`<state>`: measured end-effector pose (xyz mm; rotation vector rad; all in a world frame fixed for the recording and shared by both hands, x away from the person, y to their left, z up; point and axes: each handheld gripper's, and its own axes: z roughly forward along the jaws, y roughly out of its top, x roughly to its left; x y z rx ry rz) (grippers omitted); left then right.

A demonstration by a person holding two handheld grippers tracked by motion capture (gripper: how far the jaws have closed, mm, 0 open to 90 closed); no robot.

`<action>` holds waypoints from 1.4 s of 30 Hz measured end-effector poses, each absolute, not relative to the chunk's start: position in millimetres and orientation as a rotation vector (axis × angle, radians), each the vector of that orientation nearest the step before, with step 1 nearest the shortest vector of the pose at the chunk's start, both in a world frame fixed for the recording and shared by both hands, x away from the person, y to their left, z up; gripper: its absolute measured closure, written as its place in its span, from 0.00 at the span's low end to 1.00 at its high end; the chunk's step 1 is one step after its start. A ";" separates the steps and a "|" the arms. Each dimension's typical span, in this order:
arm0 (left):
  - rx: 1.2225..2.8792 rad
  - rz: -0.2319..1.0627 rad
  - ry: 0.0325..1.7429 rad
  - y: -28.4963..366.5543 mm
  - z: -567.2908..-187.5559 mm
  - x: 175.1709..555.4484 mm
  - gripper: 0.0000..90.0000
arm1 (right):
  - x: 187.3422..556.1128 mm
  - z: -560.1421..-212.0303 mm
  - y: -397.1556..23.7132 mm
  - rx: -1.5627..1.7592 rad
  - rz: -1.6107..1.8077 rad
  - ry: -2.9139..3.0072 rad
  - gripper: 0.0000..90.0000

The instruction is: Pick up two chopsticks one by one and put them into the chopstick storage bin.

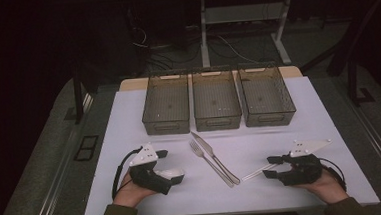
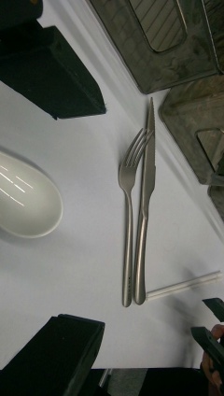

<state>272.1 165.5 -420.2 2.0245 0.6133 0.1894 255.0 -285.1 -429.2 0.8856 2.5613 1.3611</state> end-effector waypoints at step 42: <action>2.023 0.186 0.603 165.5 -419.7 270.3 0.00 | 270.7 -451.5 -212.0 0.636 1.206 2.811 1.00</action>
